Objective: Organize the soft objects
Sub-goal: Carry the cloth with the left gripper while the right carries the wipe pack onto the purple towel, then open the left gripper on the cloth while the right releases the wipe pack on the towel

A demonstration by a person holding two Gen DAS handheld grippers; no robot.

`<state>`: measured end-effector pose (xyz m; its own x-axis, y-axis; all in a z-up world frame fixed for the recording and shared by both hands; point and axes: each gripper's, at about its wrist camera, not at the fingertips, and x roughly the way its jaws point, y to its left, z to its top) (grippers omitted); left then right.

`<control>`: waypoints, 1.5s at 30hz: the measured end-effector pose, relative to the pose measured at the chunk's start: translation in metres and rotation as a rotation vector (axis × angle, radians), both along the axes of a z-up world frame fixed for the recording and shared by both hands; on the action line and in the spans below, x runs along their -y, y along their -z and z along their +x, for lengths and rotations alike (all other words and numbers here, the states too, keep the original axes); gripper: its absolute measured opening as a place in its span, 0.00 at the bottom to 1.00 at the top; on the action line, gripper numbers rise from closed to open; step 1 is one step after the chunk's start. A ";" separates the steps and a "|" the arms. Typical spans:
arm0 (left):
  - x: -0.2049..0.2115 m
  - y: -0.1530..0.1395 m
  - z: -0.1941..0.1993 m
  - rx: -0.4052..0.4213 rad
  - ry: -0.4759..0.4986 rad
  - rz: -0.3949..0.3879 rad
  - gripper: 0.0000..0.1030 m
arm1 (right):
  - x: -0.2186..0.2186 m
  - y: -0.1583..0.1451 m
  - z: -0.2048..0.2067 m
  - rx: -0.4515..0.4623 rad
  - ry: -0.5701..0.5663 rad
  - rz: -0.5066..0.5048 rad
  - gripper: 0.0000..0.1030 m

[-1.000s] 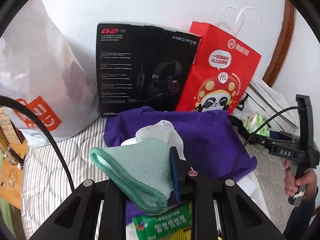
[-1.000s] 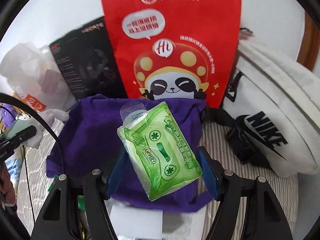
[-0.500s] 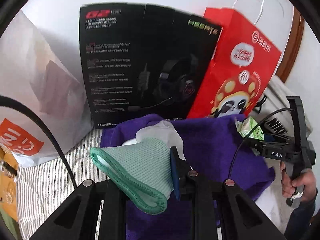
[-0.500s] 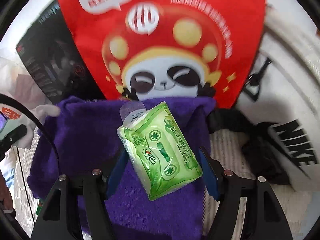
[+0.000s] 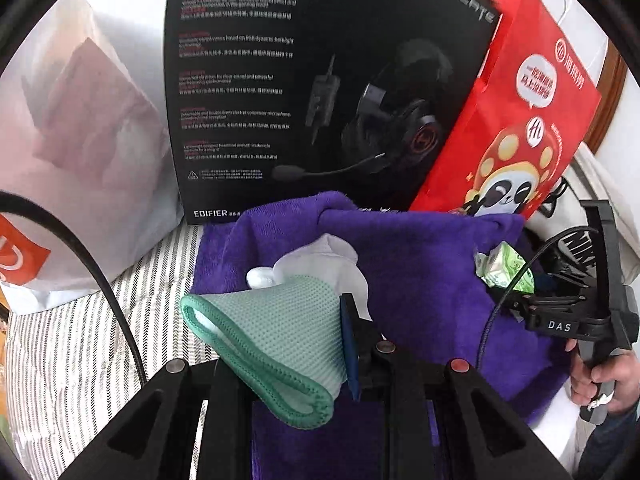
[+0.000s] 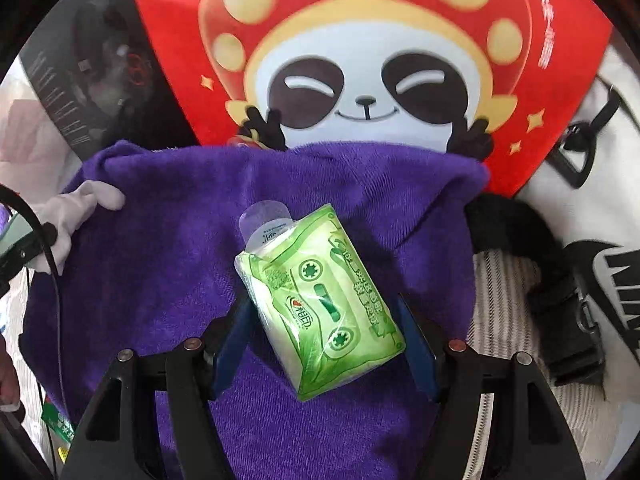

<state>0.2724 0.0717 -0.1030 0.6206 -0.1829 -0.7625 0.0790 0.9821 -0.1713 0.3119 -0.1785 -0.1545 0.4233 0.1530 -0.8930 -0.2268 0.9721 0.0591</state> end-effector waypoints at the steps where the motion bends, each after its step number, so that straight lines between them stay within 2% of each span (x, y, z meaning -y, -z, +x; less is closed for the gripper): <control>1: -0.001 0.002 0.000 -0.003 0.000 0.004 0.21 | -0.002 0.000 0.000 0.002 -0.002 -0.002 0.67; 9: -0.003 0.023 0.008 -0.036 -0.030 0.019 0.24 | -0.003 0.000 0.002 -0.011 -0.018 -0.001 0.69; 14: -0.003 0.026 0.009 -0.045 -0.023 0.009 0.29 | -0.003 -0.002 0.011 -0.026 -0.041 0.027 0.75; 20: 0.003 0.029 0.009 -0.075 0.031 0.020 0.53 | 0.000 -0.008 0.019 -0.046 -0.044 0.059 0.86; 23: 0.012 0.025 0.007 -0.080 0.055 0.025 0.65 | -0.002 -0.015 0.020 -0.028 -0.038 0.048 0.86; 24: 0.015 0.024 0.007 -0.081 0.054 0.026 0.75 | -0.001 -0.017 0.020 -0.021 -0.036 0.048 0.86; 29: 0.019 0.004 -0.001 -0.026 0.030 0.071 0.78 | -0.003 -0.043 0.013 0.028 -0.043 0.054 0.86; 32: 0.017 -0.008 -0.004 0.009 0.020 0.059 0.78 | -0.006 -0.061 0.007 0.063 -0.052 0.055 0.86; 37: 0.008 -0.021 -0.007 0.011 0.021 0.044 0.78 | -0.007 -0.089 -0.008 0.104 -0.056 0.060 0.86; 42: 0.002 -0.034 -0.011 0.014 0.019 0.043 0.78 | -0.001 -0.121 -0.036 0.149 -0.033 0.022 0.86; 45: -0.001 -0.039 -0.015 0.013 0.024 0.012 0.78 | 0.012 -0.113 -0.057 0.133 -0.015 0.016 0.86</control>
